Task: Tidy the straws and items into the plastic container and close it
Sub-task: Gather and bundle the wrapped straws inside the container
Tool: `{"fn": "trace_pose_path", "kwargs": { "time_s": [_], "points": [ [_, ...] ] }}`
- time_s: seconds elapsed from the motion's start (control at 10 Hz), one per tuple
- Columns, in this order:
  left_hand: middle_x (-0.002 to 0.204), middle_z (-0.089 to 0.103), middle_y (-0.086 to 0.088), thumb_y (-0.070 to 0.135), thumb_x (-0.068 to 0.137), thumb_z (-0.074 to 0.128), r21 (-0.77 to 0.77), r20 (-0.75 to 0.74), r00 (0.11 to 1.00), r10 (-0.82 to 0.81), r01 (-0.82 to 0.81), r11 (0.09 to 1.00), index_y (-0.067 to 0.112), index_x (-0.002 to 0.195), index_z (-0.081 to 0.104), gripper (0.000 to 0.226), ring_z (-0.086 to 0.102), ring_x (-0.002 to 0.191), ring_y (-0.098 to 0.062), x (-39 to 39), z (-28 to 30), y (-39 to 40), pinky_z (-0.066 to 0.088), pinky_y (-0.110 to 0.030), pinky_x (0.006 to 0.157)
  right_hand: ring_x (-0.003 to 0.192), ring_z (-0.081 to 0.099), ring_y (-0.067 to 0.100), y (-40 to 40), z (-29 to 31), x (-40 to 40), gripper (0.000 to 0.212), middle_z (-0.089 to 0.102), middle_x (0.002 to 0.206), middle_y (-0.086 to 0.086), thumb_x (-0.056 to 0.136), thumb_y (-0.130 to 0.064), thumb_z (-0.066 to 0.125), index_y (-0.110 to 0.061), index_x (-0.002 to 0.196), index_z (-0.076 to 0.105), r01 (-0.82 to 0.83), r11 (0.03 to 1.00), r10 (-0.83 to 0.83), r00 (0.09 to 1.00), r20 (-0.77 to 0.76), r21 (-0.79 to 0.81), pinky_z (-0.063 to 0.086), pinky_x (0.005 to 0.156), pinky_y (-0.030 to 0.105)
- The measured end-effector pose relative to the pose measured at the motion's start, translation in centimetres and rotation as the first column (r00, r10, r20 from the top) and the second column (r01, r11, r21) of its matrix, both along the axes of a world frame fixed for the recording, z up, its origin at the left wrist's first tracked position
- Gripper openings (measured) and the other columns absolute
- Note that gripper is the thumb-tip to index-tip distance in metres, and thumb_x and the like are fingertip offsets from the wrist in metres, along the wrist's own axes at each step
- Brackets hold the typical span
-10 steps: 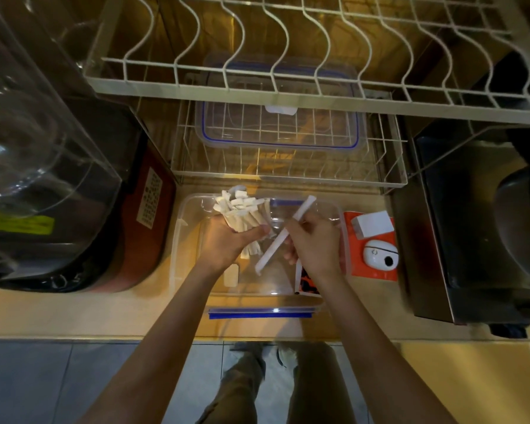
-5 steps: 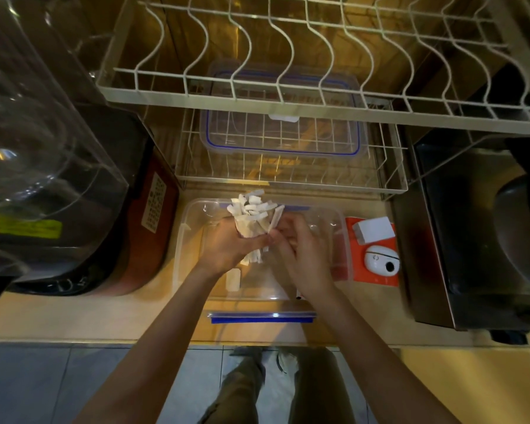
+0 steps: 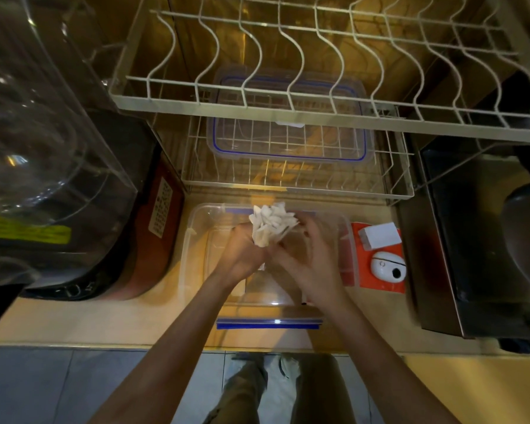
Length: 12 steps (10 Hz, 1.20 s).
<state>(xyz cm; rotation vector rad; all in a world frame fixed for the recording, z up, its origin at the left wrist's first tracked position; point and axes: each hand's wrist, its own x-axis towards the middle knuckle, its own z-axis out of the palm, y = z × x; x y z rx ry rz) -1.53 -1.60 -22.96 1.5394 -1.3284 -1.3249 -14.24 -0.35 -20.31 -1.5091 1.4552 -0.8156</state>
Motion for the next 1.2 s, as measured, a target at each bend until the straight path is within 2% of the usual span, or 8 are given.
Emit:
{"fn": "trace_pose_path", "kwargs": {
  "time_s": [0.1,0.3,0.4,0.7,0.9,1.0,1.1,1.2],
  "points": [
    [0.110,0.066,-0.012,-0.002,0.071,0.072,0.081,-0.109,0.993,-0.035,0.044,0.996,0.008,0.116,0.059,0.048,0.063,0.106,-0.028,-0.5,0.6,0.3,0.052,-0.037,0.090,0.123,0.049,0.008,-0.7,0.0,0.5,0.085,0.052,0.132,0.000,0.058,-0.020,0.083,-0.030,0.132,0.041,-0.061,0.989,0.043,0.990,0.133,0.133,0.043,0.103,0.025],
    [0.134,0.046,-0.005,0.000,0.080,0.064,0.211,0.046,0.977,-0.210,0.196,0.958,0.003,0.132,0.038,0.058,0.047,0.125,-0.021,-1.7,1.3,-0.3,0.035,-0.015,0.084,0.075,0.056,-0.025,-1.6,1.0,1.9,0.044,0.065,0.098,-0.005,0.073,0.001,0.075,-0.012,0.113,0.063,0.034,0.975,-0.078,0.978,0.195,0.220,0.039,0.069,-0.006],
    [0.125,0.056,-0.013,-0.002,0.078,0.067,0.256,-0.016,0.995,-0.102,0.103,0.961,0.001,0.126,0.046,0.053,0.054,0.118,-0.027,-1.5,1.6,-0.8,0.037,-0.003,0.061,0.073,0.060,-0.019,-1.8,1.0,2.0,0.036,0.065,0.089,-0.011,0.073,-0.001,0.075,-0.020,0.102,0.065,0.093,0.972,-0.155,0.944,0.290,0.216,0.045,0.070,-0.001],
    [0.069,0.074,0.000,0.029,0.029,0.094,0.079,-0.500,0.864,-0.056,0.110,0.991,0.013,0.068,0.076,0.046,0.070,0.064,-0.006,-0.3,-1.0,-0.4,0.057,-0.017,0.060,0.088,0.059,-0.014,-0.6,1.0,3.1,0.061,0.061,0.096,-0.017,0.064,0.012,0.074,-0.020,0.114,0.058,0.041,0.996,-0.062,0.954,0.292,0.076,0.047,0.079,0.004],
    [0.081,0.064,0.016,0.006,0.065,0.078,0.145,-0.380,0.922,-0.072,0.136,0.980,0.033,0.087,0.065,0.037,0.063,0.063,0.010,-0.8,-0.8,-0.1,0.048,-0.002,0.058,0.076,0.064,-0.007,-0.5,0.2,3.0,0.038,0.068,0.071,-0.020,0.070,0.007,0.072,-0.027,0.082,0.062,0.101,0.994,-0.107,0.964,0.244,0.037,0.049,0.068,0.008],
    [0.091,0.044,0.022,-0.001,0.081,0.060,0.088,-0.073,0.997,0.028,-0.021,0.996,0.024,0.118,0.050,0.046,0.056,0.087,0.006,-1.3,0.4,0.0,0.042,0.003,0.061,0.073,0.064,-0.008,-0.3,0.6,2.9,0.040,0.068,0.069,-0.025,0.073,0.007,0.070,-0.032,0.077,0.060,0.158,0.984,-0.176,0.934,0.310,0.083,0.049,0.065,0.007],
    [0.092,0.057,0.020,0.027,0.071,0.064,-0.130,0.050,0.999,-0.018,0.025,0.991,0.022,0.107,0.056,0.037,0.062,0.091,0.001,-1.5,-0.5,0.7,0.049,-0.011,0.077,0.075,0.063,-0.010,-0.3,1.1,3.0,0.032,0.066,0.071,-0.015,0.072,-0.003,0.073,-0.032,0.080,0.060,0.204,0.977,-0.213,0.916,0.341,0.062,0.047,0.066,0.004],
    [0.086,0.046,0.024,0.012,0.083,0.061,-0.070,0.033,0.999,-0.008,0.011,0.998,0.039,0.085,0.042,0.034,0.057,0.076,0.012,-1.6,-1.0,0.7,0.049,-0.009,0.066,0.089,0.058,-0.014,0.0,2.0,3.0,0.050,0.062,0.095,-0.017,0.057,-0.015,0.075,-0.030,0.101,0.056,0.106,0.989,-0.134,0.931,0.338,0.099,0.045,0.073,0.003]
  ]
}}
